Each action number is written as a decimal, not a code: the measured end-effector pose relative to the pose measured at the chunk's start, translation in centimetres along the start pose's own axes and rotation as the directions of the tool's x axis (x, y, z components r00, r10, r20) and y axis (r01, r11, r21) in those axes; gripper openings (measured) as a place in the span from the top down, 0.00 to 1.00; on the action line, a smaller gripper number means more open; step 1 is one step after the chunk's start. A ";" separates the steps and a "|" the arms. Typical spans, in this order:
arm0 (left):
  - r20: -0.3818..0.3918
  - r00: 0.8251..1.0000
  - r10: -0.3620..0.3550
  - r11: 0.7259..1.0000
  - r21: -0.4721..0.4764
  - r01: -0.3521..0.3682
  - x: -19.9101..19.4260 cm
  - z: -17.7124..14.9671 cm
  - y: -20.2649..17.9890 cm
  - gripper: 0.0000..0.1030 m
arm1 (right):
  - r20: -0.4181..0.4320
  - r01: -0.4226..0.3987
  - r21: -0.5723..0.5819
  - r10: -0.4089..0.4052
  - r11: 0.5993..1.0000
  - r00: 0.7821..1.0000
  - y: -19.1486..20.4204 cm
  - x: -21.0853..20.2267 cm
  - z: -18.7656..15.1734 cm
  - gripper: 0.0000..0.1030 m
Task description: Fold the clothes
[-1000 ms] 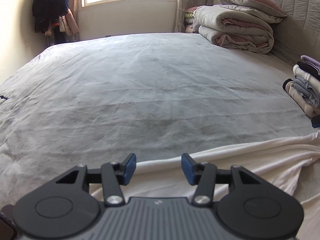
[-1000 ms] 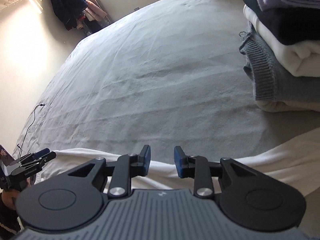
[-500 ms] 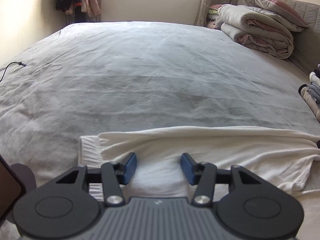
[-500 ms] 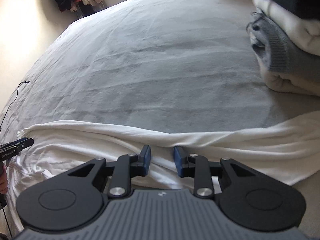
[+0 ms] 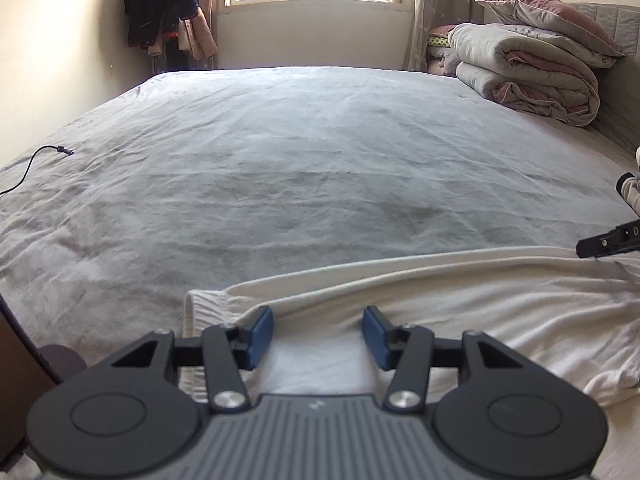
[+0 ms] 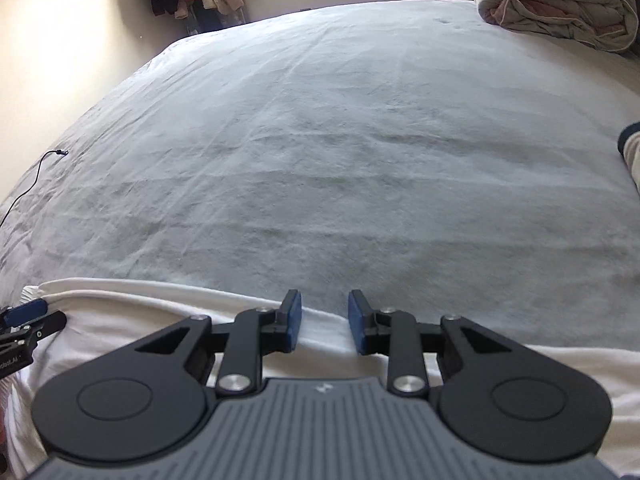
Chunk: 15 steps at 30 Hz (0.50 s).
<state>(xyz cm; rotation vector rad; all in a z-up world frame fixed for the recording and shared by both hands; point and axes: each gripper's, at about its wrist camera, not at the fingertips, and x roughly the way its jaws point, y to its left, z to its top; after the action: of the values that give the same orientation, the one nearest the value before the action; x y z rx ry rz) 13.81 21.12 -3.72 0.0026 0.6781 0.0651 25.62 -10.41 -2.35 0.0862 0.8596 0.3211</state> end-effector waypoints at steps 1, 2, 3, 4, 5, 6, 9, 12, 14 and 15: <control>0.001 1.000 0.001 1.000 -0.002 -0.001 0.0 0.0 0.2 0.50 | 0.000 0.006 -0.009 -0.006 1.000 1.000 0.3 0.2 0.3 0.70; 0.001 1.000 0.002 1.000 -0.006 -0.002 -0.1 0.0 0.3 0.50 | 0.000 0.003 -0.018 -0.003 1.000 1.000 0.5 0.2 0.5 0.70; 0.000 1.000 0.004 1.000 -0.012 -0.004 -0.1 0.1 0.5 0.50 | 0.000 0.001 -0.028 -0.001 1.000 1.000 0.7 0.2 0.7 0.70; 0.002 1.000 0.006 1.000 -0.020 -0.006 -0.2 0.2 0.7 0.50 | 0.000 -0.002 -0.038 0.002 0.999 1.000 0.9 0.2 0.9 0.70; 0.004 1.000 0.009 1.000 -0.027 -0.009 -0.2 0.2 0.9 0.50 | -0.001 -0.008 -0.049 0.008 0.999 1.000 1.0 0.1 1.1 0.70; 0.006 1.000 0.011 0.999 -0.034 -0.011 -0.3 0.3 1.2 0.50 | -0.003 -0.021 -0.063 0.021 0.998 1.000 1.1 -0.1 1.1 0.70; 0.014 1.000 0.010 0.999 -0.050 -0.009 -0.6 0.5 1.5 0.50 | -0.022 -0.047 -0.109 0.045 0.993 0.999 1.3 -0.6 1.1 0.70; 0.013 1.000 0.004 0.998 -0.057 -0.004 -0.5 0.6 1.7 0.50 | -0.055 -0.042 -0.163 0.033 0.986 0.998 1.5 -0.3 0.7 0.70; 0.005 1.000 0.007 0.998 -0.058 -0.007 -0.2 0.7 1.7 0.50 | -0.079 -0.030 -0.204 0.014 0.979 0.997 1.5 0.1 0.3 0.70; 0.001 1.000 0.011 0.998 -0.056 -0.011 -0.1 0.6 1.7 0.50 | -0.086 -0.027 -0.223 0.008 0.974 0.996 1.6 0.3 0.1 0.71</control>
<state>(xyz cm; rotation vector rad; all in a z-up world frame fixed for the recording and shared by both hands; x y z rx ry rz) 14.03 22.87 -3.13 -0.0476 0.6750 0.0949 25.50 -8.76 -2.14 -0.1310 0.9019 0.4391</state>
